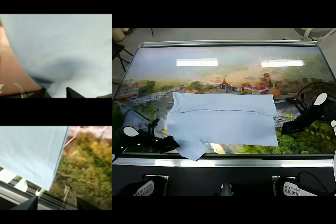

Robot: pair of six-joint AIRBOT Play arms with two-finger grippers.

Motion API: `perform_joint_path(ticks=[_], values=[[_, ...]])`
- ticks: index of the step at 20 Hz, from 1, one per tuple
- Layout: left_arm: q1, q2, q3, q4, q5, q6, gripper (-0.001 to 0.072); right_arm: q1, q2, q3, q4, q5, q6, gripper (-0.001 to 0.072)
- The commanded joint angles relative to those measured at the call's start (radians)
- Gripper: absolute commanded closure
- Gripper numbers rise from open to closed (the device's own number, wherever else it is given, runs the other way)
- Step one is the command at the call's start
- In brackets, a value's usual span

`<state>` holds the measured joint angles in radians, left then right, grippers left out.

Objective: Fold the shirts.

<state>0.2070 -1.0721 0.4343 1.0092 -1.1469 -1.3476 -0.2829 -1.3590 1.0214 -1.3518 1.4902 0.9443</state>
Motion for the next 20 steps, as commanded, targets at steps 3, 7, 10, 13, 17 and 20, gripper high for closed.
perform_joint_path(ticks=[3, 7, 10, 13, 17, 20], values=[[-0.070, -0.001, -0.009, 0.003, 0.094, -0.028, 0.0678, 0.000, 0.031, -0.155, 0.024, -0.035, -0.015, 0.0203], [-0.070, 0.000, -0.008, 0.003, 0.085, -0.013, 0.0680, 0.000, 0.031, -0.229, 0.105, -0.106, -0.026, 0.0153], [-0.070, 0.002, -0.007, 0.003, 0.082, -0.013, 0.0680, 0.000, 0.027, -0.267, 0.123, -0.174, -0.017, 0.0162], [-0.070, 0.003, -0.007, 0.003, 0.071, -0.012, 0.0680, 0.000, -0.005, -0.288, 0.142, -0.197, -0.010, 0.0164], [-0.070, 0.003, -0.007, 0.003, 0.071, -0.012, 0.0679, 0.000, -0.039, -0.288, 0.235, -0.233, -0.011, 0.0241], [-0.070, 0.003, -0.002, 0.003, 0.076, -0.003, 0.0680, 0.000, -0.038, -0.286, 0.237, -0.238, -0.009, 0.0693]])
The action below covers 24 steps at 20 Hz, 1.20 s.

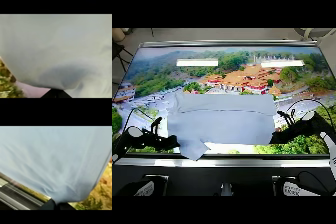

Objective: Fold the shirts.

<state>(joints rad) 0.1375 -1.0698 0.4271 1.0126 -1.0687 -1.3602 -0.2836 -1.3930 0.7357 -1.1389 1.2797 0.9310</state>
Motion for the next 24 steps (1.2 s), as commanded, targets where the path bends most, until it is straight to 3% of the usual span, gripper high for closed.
perform_joint_path(ticks=[1, 7, 10, 18, 22, 24], values=[[0.000, 0.001, 0.017, 0.000, -0.003, 0.019, 0.0680, 0.001, -0.003, 0.005, 0.025, -0.027, -0.009, 0.0693], [0.000, 0.075, 0.234, 0.001, -0.035, 0.029, 0.0682, 0.001, 0.058, 0.168, 0.029, 0.080, -0.042, 0.0699], [0.000, 0.037, 0.403, 0.011, -0.021, 0.029, 0.0683, 0.007, 0.056, 0.303, 0.009, 0.051, -0.021, 0.0699], [-0.002, -0.457, 0.898, 0.007, -0.034, 0.012, 0.0682, 0.146, -0.312, 0.756, -0.137, -0.077, 0.137, 0.0697], [-0.002, -0.703, 1.083, 0.007, -0.167, -0.011, 0.0681, 0.146, -0.417, 0.812, -0.083, -0.120, 0.150, 0.0695], [-0.002, -0.769, 1.094, 0.008, -0.182, -0.063, 0.0681, 0.146, -0.454, 0.812, -0.075, -0.119, 0.150, 0.0691]])
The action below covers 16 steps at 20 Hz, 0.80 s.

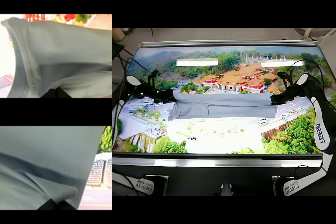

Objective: Fold the shirts.

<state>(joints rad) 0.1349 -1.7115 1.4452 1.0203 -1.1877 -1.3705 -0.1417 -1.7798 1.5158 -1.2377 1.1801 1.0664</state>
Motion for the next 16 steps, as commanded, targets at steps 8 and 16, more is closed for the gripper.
perform_joint_path(ticks=[8, 16], values=[[0.079, -0.106, 0.252, 0.000, -0.175, -0.066, 0.0172, -0.127, -0.039, 0.092, 0.083, 0.065, -0.076, 0.0013], [-0.018, 0.034, 0.290, -0.001, -0.158, -0.035, 0.0179, -0.148, -0.203, 0.091, 0.325, 0.172, -0.038, 0.0031]])
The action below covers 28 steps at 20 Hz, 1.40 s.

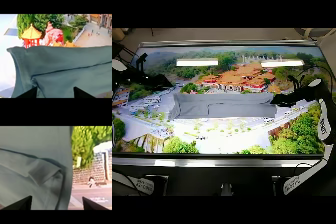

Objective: Fold the shirts.

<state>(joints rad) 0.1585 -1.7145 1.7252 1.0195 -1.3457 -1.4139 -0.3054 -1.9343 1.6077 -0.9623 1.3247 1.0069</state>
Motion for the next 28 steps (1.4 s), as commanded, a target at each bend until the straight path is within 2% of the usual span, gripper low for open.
perform_joint_path(ticks=[1, 2, 3, 4, 5, 6, 7, 9, 11, 14, 19, 22, 24, 25, 28], values=[[-0.065, 0.041, 0.010, 0.000, -0.001, 0.008, 0.0179, 0.037, -0.055, -0.001, 0.049, 0.029, 0.025, 0.0087], [-0.088, 0.040, 0.010, 0.000, 0.000, 0.008, 0.0179, 0.058, -0.055, -0.001, 0.049, 0.029, 0.024, 0.0187], [-0.114, 0.035, 0.010, 0.000, 0.008, 0.007, 0.0180, 0.077, -0.053, -0.001, 0.050, 0.027, 0.021, 0.0411], [-0.145, 0.026, 0.009, 0.000, 0.026, 0.007, 0.0189, 0.091, -0.046, -0.001, 0.053, 0.031, 0.019, 0.0696], [-0.175, 0.012, 0.008, 0.000, 0.049, -0.004, 0.0286, 0.101, -0.026, -0.001, 0.068, 0.040, -0.011, 0.0694], [-0.214, -0.008, 0.008, 0.000, 0.080, -0.011, 0.0498, 0.106, 0.008, 0.000, 0.086, 0.046, -0.052, 0.0695], [-0.255, -0.033, 0.008, 0.000, 0.103, -0.011, 0.0678, 0.109, 0.058, -0.001, 0.095, 0.050, -0.069, 0.0697], [-0.356, -0.103, 0.006, -0.002, 0.164, -0.055, 0.0678, 0.110, 0.179, -0.001, 0.095, 0.051, -0.069, 0.0697], [-0.459, -0.182, 0.006, -0.055, 0.234, -0.063, 0.0679, 0.110, 0.300, -0.001, 0.093, 0.054, -0.057, 0.0697], [-0.568, -0.275, 0.006, -0.332, 0.364, -0.071, 0.0680, 0.110, 0.439, -0.001, 0.094, 0.107, 0.000, 0.0696], [-0.713, -0.363, 0.006, -0.682, 0.571, -0.070, 0.0680, 0.110, 0.592, -0.001, 0.095, 0.203, 0.079, 0.0695], [-0.821, -0.402, 0.006, -0.843, 0.703, -0.068, 0.0680, 0.109, 0.655, -0.001, 0.104, 0.266, 0.124, 0.0695], [-0.865, -0.426, 0.006, -0.923, 0.724, -0.067, 0.0680, 0.109, 0.695, -0.001, 0.103, 0.218, 0.124, 0.0694], [-0.867, -0.429, 0.006, -0.943, 0.711, -0.047, 0.0680, 0.109, 0.704, -0.001, 0.106, 0.184, 0.126, 0.0694], [-0.772, -0.366, 0.006, -0.918, 0.640, 0.113, 0.0683, 0.124, 0.676, -0.001, 0.171, 0.124, 0.126, 0.0694]])
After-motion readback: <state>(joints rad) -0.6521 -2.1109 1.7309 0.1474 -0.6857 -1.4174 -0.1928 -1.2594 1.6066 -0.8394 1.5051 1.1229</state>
